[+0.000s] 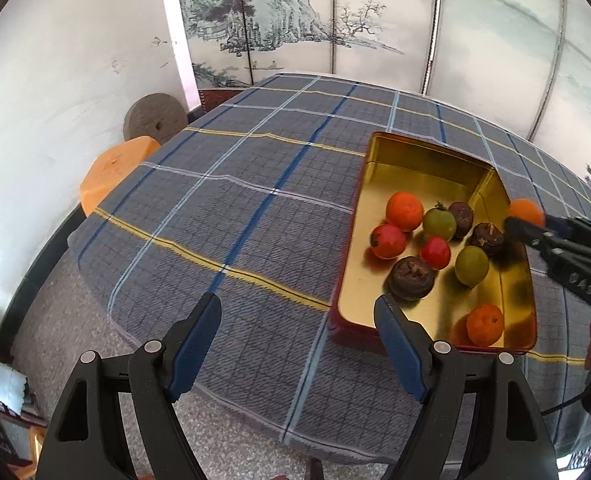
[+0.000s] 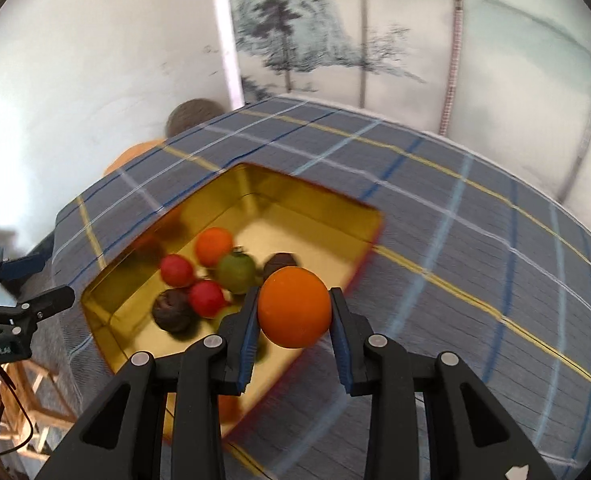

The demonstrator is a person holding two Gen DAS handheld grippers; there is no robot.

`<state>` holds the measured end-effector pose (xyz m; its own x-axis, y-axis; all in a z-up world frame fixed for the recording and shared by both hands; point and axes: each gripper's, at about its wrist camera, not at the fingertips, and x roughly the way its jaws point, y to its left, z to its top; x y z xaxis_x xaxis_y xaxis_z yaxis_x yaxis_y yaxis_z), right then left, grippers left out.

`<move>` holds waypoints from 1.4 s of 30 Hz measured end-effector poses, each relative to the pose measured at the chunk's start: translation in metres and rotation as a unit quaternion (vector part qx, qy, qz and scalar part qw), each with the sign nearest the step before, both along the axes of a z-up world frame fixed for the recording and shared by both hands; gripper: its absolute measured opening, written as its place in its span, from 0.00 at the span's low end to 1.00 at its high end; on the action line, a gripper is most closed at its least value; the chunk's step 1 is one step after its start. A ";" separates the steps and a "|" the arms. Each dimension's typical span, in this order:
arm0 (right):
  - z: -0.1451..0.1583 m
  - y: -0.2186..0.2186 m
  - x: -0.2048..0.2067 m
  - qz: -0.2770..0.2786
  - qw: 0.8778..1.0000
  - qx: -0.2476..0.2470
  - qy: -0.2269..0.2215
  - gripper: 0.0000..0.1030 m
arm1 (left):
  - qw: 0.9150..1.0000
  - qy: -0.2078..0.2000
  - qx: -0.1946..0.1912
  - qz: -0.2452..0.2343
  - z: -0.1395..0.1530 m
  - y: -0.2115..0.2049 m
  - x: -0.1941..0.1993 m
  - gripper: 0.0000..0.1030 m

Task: Organize fruits
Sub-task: 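Lower the tangerine into the tin and open the right tool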

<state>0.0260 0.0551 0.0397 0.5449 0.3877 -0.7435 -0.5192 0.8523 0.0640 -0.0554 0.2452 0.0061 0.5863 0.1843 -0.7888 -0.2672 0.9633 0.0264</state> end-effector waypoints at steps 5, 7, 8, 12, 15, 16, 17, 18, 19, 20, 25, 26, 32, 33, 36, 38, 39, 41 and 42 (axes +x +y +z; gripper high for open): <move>-0.014 0.027 0.006 0.009 1.000 -0.013 0.012 0.30 | 1.000 0.002 0.002 0.005 0.001 0.005 -0.002 0.77; -0.020 0.033 0.010 0.006 1.000 -0.019 0.017 0.30 | 1.000 0.005 0.003 0.005 0.000 0.006 -0.001 0.77; -0.022 0.035 0.012 0.005 1.000 -0.022 0.019 0.30 | 1.000 0.006 0.003 0.005 0.000 0.006 -0.002 0.77; -0.032 0.044 0.019 0.005 0.999 -0.037 0.029 0.30 | 1.000 0.011 0.005 0.005 -0.001 0.006 -0.001 0.77; -0.037 0.048 0.023 0.007 0.999 -0.042 0.032 0.30 | 1.000 0.012 0.004 0.006 -0.001 0.007 0.000 0.77; -0.039 0.049 0.025 0.007 0.998 -0.043 0.034 0.30 | 1.000 0.012 0.005 0.007 -0.001 0.007 0.000 0.77; -0.039 0.050 0.025 0.007 0.999 -0.041 0.033 0.30 | 1.000 0.013 0.005 0.009 -0.002 0.006 0.000 0.77; -0.039 0.051 0.025 0.007 0.999 -0.042 0.030 0.30 | 1.000 0.013 0.005 0.008 -0.002 0.006 0.000 0.77; -0.038 0.052 0.025 0.007 0.999 -0.045 0.027 0.30 | 1.000 0.015 0.005 0.007 -0.002 0.005 0.001 0.77; -0.038 0.052 0.026 0.005 0.999 -0.047 0.026 0.30 | 1.000 0.016 0.005 0.006 -0.002 0.004 0.001 0.77; -0.040 0.048 0.023 0.000 0.999 -0.040 0.033 0.31 | 1.000 0.017 0.006 -0.001 -0.003 0.000 0.002 0.77; -0.040 0.048 0.022 -0.001 0.999 -0.041 0.032 0.31 | 1.000 0.017 0.006 -0.002 -0.003 -0.001 0.002 0.77; -0.035 0.051 0.013 -0.004 0.999 -0.044 0.026 0.57 | 1.000 0.015 0.009 -0.006 0.001 -0.006 0.001 0.77; -0.032 0.051 0.010 -0.003 0.999 -0.041 0.024 0.59 | 1.000 0.014 0.010 -0.005 0.001 -0.006 0.001 0.77; -0.023 0.048 0.000 -0.004 0.999 -0.036 0.020 0.72 | 1.000 0.012 0.012 -0.003 0.004 -0.006 0.000 0.77; -0.017 0.044 -0.006 -0.005 0.999 -0.030 0.021 0.81 | 1.000 0.010 0.013 -0.001 0.006 -0.006 -0.001 0.77; -0.014 0.041 -0.011 -0.008 0.999 -0.029 0.019 0.85 | 1.000 0.010 0.013 0.000 0.007 -0.006 -0.001 0.77; -0.009 0.036 -0.019 -0.015 0.999 -0.034 0.015 0.91 | 1.000 0.009 0.014 -0.001 0.008 -0.008 -0.003 0.77; -0.006 0.032 -0.024 -0.020 0.999 -0.036 0.015 0.94 | 1.000 0.010 0.014 -0.003 0.008 -0.009 -0.004 0.77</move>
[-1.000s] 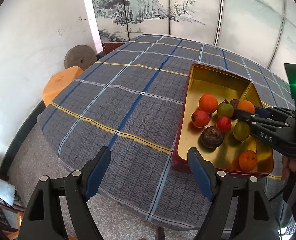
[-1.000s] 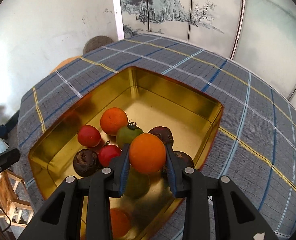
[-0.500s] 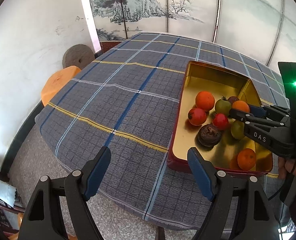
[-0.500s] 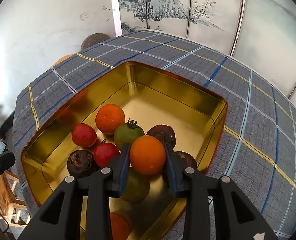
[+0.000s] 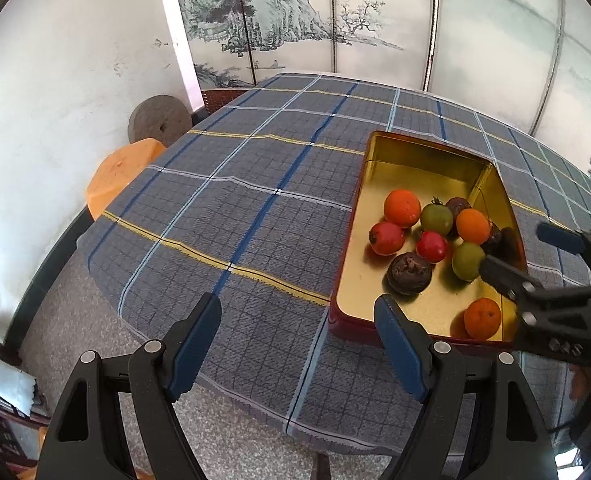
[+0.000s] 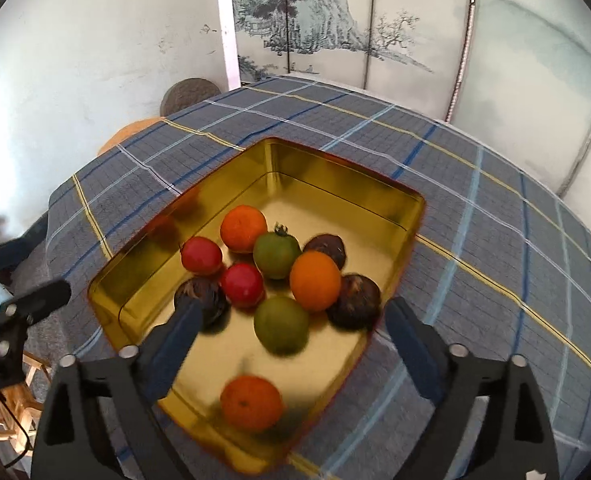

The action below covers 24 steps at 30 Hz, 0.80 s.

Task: Organize fruits

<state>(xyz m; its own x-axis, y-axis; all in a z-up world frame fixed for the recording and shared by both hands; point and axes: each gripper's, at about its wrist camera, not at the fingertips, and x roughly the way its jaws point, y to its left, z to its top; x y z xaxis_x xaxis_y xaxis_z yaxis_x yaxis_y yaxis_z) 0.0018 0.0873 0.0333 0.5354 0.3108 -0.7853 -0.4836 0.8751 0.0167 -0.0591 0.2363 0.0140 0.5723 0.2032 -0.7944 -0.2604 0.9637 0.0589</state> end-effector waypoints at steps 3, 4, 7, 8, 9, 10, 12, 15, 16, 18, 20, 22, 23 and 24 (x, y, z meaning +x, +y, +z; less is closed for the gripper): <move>0.004 -0.010 -0.012 -0.011 1.000 -0.005 0.009 0.97 | 1.000 0.001 -0.001 -0.007 0.000 -0.005 -0.002 0.77; 0.005 -0.013 -0.017 -0.013 1.000 -0.006 0.010 0.97 | 1.000 0.002 -0.001 -0.010 0.000 -0.007 -0.002 0.77; 0.006 -0.022 -0.029 -0.020 1.000 -0.014 0.009 0.98 | 1.000 0.005 0.001 -0.014 -0.002 -0.013 -0.003 0.77; 0.006 -0.025 -0.032 -0.026 0.999 -0.018 0.008 0.98 | 1.000 0.007 0.002 -0.014 -0.002 -0.015 -0.003 0.77; 0.005 -0.028 -0.035 -0.031 0.999 -0.024 0.010 0.98 | 1.000 0.009 0.001 -0.014 -0.003 -0.016 -0.003 0.77; 0.005 -0.030 -0.037 -0.035 0.999 -0.026 0.012 0.98 | 1.000 0.011 0.000 -0.016 -0.004 -0.018 -0.003 0.77; 0.003 -0.033 -0.042 -0.042 0.999 -0.029 0.020 0.98 | 1.000 0.014 0.000 -0.017 -0.005 -0.022 -0.003 0.77; -0.001 -0.034 -0.049 -0.040 0.998 -0.027 0.030 0.98 | 1.000 0.016 -0.001 -0.019 -0.007 -0.027 -0.004 0.77; -0.002 -0.033 -0.051 -0.039 0.998 -0.026 0.034 0.98 | 1.000 0.017 -0.001 -0.020 -0.008 -0.028 -0.004 0.77; -0.005 -0.031 -0.053 -0.037 0.998 -0.026 0.045 0.98 | 1.000 0.018 -0.002 -0.021 -0.008 -0.031 -0.004 0.77; -0.007 -0.029 -0.056 -0.034 0.998 -0.027 0.049 0.98 | 1.000 0.020 -0.001 -0.023 -0.009 -0.034 -0.004 0.77; -0.008 -0.028 -0.058 -0.031 0.998 -0.029 0.049 0.98 | 0.999 0.021 -0.002 -0.026 -0.009 -0.037 -0.004 0.77; -0.008 -0.027 -0.059 -0.030 0.998 -0.032 0.048 0.98 | 0.999 0.021 -0.001 -0.026 -0.009 -0.037 -0.004 0.77; -0.009 -0.027 -0.059 -0.031 0.998 -0.036 0.046 0.98 | 0.999 0.021 -0.001 -0.027 -0.009 -0.039 -0.005 0.77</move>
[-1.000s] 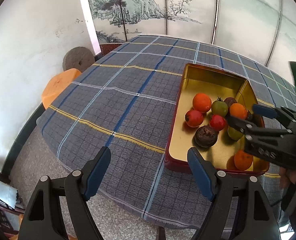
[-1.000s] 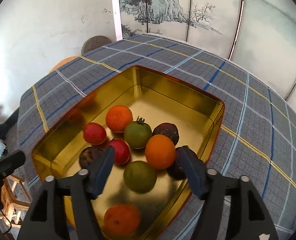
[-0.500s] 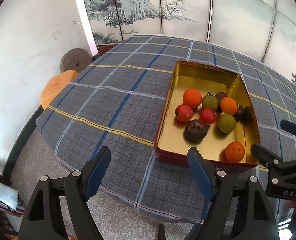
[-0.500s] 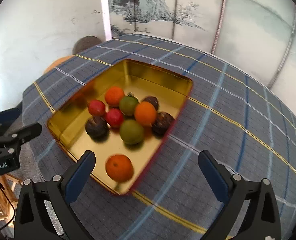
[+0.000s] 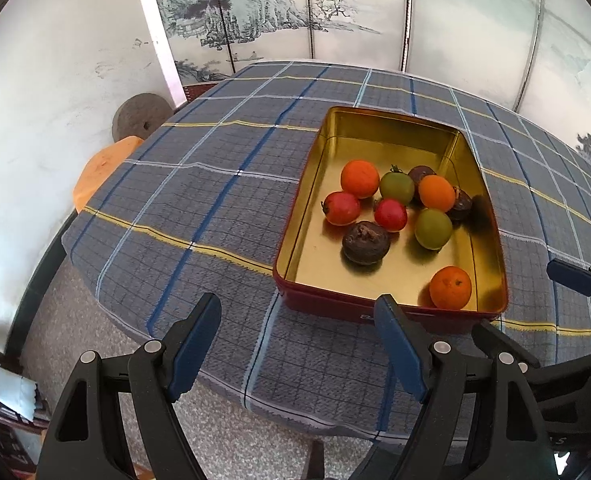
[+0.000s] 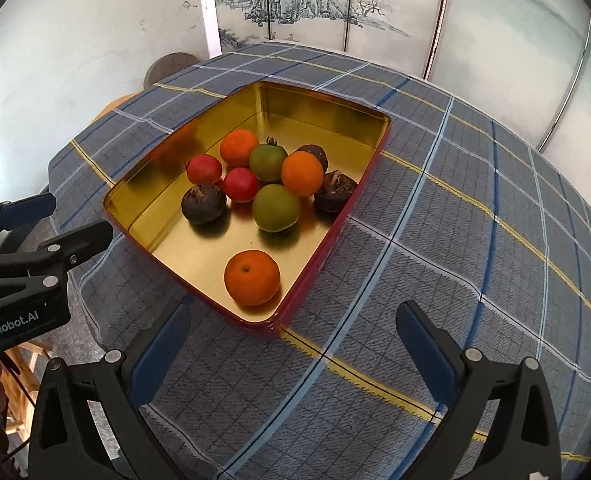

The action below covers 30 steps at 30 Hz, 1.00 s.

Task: Organize fruits

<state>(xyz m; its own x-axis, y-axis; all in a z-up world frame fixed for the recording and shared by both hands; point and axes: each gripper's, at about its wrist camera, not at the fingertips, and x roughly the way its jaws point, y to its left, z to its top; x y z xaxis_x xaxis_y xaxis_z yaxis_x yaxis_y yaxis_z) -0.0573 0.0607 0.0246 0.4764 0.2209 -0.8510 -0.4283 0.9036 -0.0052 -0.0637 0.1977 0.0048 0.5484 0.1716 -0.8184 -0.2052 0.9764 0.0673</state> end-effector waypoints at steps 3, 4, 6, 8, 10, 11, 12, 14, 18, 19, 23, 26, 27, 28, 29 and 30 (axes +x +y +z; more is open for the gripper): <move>-0.001 0.000 0.000 -0.002 1.000 -0.001 0.003 0.98 | 1.000 0.002 0.000 -0.001 0.000 -0.002 0.000 0.77; -0.001 0.000 0.001 -0.006 1.000 -0.002 0.005 0.98 | 1.000 0.002 0.001 -0.001 -0.001 -0.002 0.001 0.77; -0.002 0.000 0.002 -0.007 1.000 -0.002 0.007 0.98 | 1.000 0.005 0.001 -0.001 -0.002 -0.003 0.001 0.77; -0.002 0.000 0.003 -0.011 1.000 -0.006 0.006 0.98 | 1.000 0.006 0.001 -0.002 -0.003 -0.004 0.001 0.77; -0.003 0.000 0.004 -0.011 1.000 -0.008 0.007 0.98 | 1.000 0.007 0.002 -0.003 -0.003 -0.004 0.002 0.77; -0.003 0.001 0.004 -0.010 1.000 -0.010 0.006 0.98 | 1.000 0.008 0.001 -0.003 -0.003 -0.004 0.002 0.77; -0.003 0.001 0.004 -0.010 1.000 -0.012 0.005 0.98 | 1.000 0.008 0.000 -0.003 -0.004 -0.004 0.002 0.77; -0.004 0.002 0.004 -0.010 1.000 -0.014 0.007 0.98 | 1.000 0.008 0.001 -0.003 -0.004 -0.004 0.002 0.77; -0.005 0.003 0.004 -0.008 1.000 -0.015 0.010 0.98 | 1.000 0.008 0.003 -0.004 -0.004 -0.005 0.002 0.77; -0.006 0.003 0.004 -0.009 1.000 -0.016 0.010 0.98 | 1.000 0.008 0.003 -0.004 -0.004 -0.005 0.002 0.77; -0.008 0.004 0.005 -0.010 1.000 -0.020 0.012 0.98 | 1.000 0.008 0.004 -0.005 -0.005 -0.006 0.002 0.77; -0.008 0.004 0.006 -0.011 1.000 -0.020 0.013 0.98 | 1.000 0.009 0.005 -0.007 -0.005 -0.008 0.003 0.77; -0.008 0.004 0.007 -0.012 1.000 -0.020 0.015 0.98 | 1.000 0.009 0.005 -0.008 -0.005 -0.008 0.003 0.77; -0.009 0.004 0.007 -0.011 1.000 -0.020 0.016 0.98 | 1.000 0.010 0.005 -0.009 -0.005 -0.008 0.004 0.77; -0.009 0.004 0.007 -0.011 1.000 -0.020 0.016 0.98 | 1.000 0.011 0.005 -0.009 -0.005 -0.009 0.004 0.77; -0.010 0.004 0.007 -0.011 1.000 -0.021 0.016 0.98 | 1.000 0.011 0.004 -0.010 -0.005 -0.008 0.004 0.77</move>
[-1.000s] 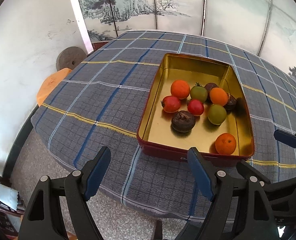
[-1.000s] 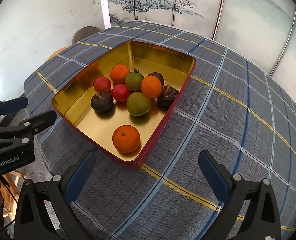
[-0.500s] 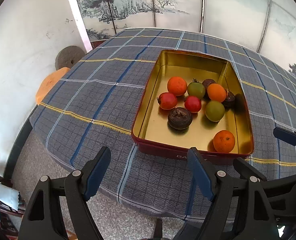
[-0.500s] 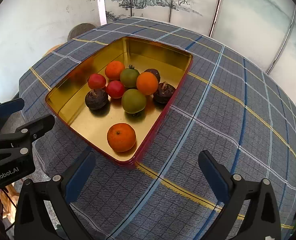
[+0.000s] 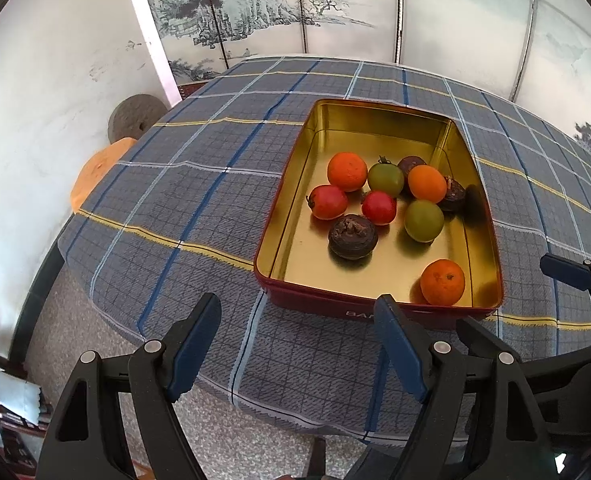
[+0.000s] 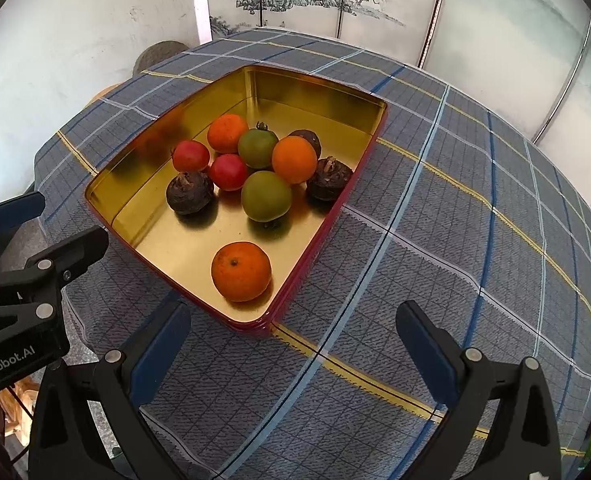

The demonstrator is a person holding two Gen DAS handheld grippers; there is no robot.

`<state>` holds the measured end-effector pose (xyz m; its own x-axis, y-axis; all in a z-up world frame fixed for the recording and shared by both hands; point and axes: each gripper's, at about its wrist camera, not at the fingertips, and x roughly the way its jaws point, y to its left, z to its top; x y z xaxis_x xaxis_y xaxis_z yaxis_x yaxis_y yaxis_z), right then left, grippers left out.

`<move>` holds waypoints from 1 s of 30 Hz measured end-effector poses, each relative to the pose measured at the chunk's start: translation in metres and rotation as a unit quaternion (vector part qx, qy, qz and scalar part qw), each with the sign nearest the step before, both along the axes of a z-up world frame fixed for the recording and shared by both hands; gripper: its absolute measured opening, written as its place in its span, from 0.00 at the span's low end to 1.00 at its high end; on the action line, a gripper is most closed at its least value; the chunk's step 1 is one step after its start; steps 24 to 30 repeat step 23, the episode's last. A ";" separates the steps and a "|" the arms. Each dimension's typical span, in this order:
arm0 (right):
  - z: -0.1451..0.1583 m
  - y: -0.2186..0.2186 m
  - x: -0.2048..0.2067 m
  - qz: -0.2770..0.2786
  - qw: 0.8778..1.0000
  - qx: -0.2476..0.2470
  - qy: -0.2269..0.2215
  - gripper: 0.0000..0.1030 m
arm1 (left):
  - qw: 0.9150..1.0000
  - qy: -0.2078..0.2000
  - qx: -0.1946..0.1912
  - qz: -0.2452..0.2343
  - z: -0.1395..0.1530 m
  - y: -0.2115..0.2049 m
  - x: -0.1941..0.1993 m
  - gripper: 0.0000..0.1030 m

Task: Organize fruits

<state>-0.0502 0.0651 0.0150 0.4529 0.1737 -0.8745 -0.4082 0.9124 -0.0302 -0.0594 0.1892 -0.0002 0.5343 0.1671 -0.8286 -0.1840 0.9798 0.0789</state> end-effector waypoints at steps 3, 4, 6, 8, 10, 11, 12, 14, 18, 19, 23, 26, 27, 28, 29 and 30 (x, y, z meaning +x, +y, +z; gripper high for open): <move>-0.001 0.000 0.001 0.001 1.000 0.001 0.003 0.98 | 1.000 0.000 0.000 -0.001 0.000 -0.001 0.001 0.77; -0.002 0.000 0.001 0.000 1.000 0.000 0.004 0.98 | 1.000 0.001 0.000 -0.001 0.000 -0.001 0.001 0.77; -0.002 0.000 0.001 0.001 1.000 0.000 0.005 0.98 | 1.000 0.000 -0.002 -0.002 0.001 -0.001 0.002 0.77; -0.003 0.001 0.001 0.000 1.000 -0.001 0.005 0.98 | 1.000 0.000 0.000 -0.002 0.001 -0.002 0.002 0.77; -0.003 0.001 0.001 0.002 1.000 -0.001 0.005 0.98 | 1.000 -0.001 0.000 -0.002 0.001 -0.002 0.003 0.77; -0.003 0.001 0.001 0.001 1.000 -0.002 0.005 0.98 | 1.000 -0.001 0.001 -0.003 0.001 -0.003 0.003 0.77; -0.003 0.001 0.001 0.001 1.000 -0.001 0.005 0.98 | 1.000 -0.001 0.001 -0.003 0.001 -0.003 0.004 0.77; -0.003 0.001 0.001 0.001 1.000 -0.001 0.006 0.98 | 1.000 -0.001 0.001 -0.004 0.001 -0.003 0.004 0.77; -0.004 0.001 0.001 0.002 1.000 -0.002 0.007 0.98 | 1.000 -0.002 0.000 -0.007 0.001 -0.004 0.005 0.77; -0.004 0.001 0.001 0.003 1.000 -0.001 0.006 0.98 | 1.000 -0.002 0.000 -0.007 0.001 -0.004 0.006 0.77; -0.004 0.001 0.002 0.002 1.000 -0.001 0.008 0.98 | 1.000 -0.002 -0.003 -0.013 0.002 -0.005 0.006 0.77; -0.004 0.001 0.002 0.002 1.000 -0.001 0.008 0.98 | 1.000 -0.002 -0.003 -0.013 0.002 -0.005 0.006 0.77; -0.004 0.001 0.002 0.002 1.000 -0.001 0.008 0.98 | 1.000 -0.002 -0.003 -0.013 0.002 -0.005 0.006 0.77; -0.004 0.001 0.002 0.002 1.000 -0.001 0.008 0.98 | 1.000 -0.002 -0.003 -0.013 0.002 -0.005 0.006 0.77; -0.004 0.001 0.002 0.002 1.000 -0.001 0.008 0.98 | 1.000 -0.002 -0.003 -0.013 0.002 -0.005 0.006 0.77; -0.004 0.001 0.002 0.002 1.000 -0.001 0.008 0.98 | 1.000 -0.002 -0.003 -0.013 0.002 -0.005 0.006 0.77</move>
